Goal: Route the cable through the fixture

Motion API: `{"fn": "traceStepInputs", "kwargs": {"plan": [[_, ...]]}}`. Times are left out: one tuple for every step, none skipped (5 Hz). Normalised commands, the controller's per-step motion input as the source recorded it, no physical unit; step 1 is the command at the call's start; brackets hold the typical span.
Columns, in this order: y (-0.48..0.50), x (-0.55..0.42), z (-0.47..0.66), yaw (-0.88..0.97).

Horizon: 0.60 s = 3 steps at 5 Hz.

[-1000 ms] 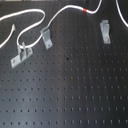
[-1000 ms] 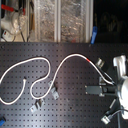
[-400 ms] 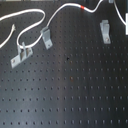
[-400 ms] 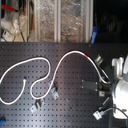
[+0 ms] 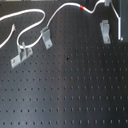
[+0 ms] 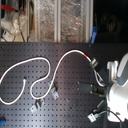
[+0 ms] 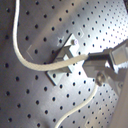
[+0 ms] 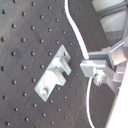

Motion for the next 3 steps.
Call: {"fn": "traceStepInputs", "kwargs": {"plan": [[0.339,-0.2,0.26,0.0],[0.136,-0.066,0.23,0.54],[0.001,0.001,0.24,1.0]]}}
